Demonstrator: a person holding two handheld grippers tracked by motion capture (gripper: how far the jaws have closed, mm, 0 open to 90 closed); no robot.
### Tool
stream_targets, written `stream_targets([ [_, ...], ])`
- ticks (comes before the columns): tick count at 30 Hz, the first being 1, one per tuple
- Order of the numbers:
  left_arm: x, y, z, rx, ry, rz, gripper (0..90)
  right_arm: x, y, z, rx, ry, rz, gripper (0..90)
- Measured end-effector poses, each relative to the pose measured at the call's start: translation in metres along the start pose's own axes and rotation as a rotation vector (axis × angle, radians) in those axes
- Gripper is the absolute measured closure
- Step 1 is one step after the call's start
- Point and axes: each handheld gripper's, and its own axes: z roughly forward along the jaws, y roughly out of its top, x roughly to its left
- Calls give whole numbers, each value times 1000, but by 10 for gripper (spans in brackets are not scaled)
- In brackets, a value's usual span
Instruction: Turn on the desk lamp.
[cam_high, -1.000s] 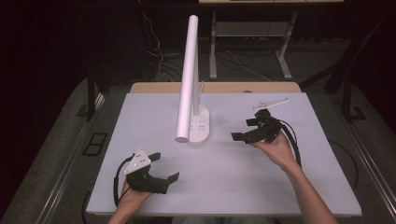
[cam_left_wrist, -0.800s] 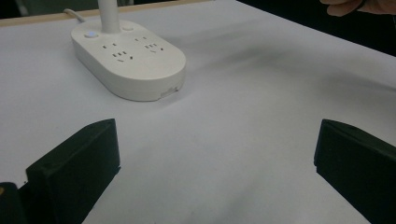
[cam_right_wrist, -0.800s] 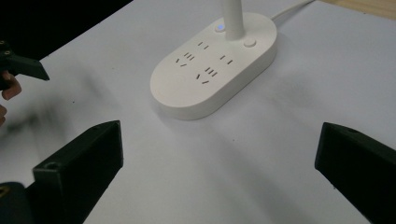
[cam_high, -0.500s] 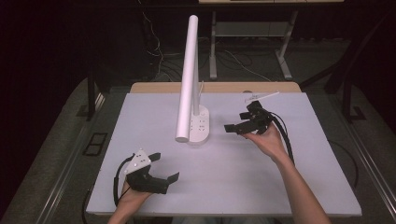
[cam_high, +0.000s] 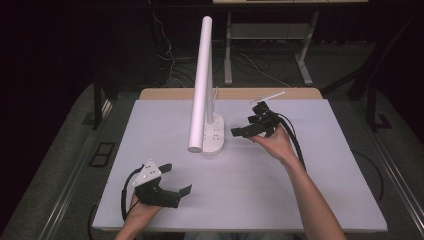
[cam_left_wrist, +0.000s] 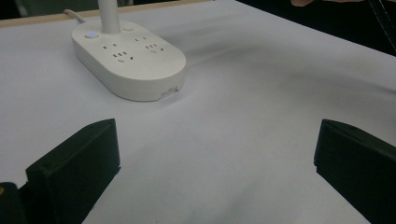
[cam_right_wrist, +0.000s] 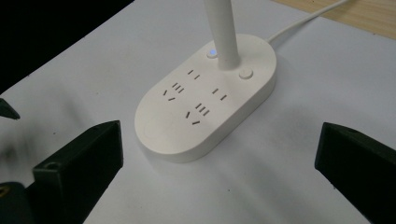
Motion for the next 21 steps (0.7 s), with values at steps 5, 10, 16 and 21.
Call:
stream_targets([
  [5, 0, 0, 0, -3, 0, -3, 0, -1, 9, 8, 10, -5, 5, 4],
  [10, 1, 0, -2, -10, 2, -9, 0, -2, 18, 15, 7, -15, -1, 4],
  [16, 1, 1, -2, -11, 2, 0, 0, -5, 27, 26, 27, -39, -3, 4],
  [21, 1, 1, -1, -6, 0, 8, 0, -10, 33, 32, 15, -43, -6, 62],
])
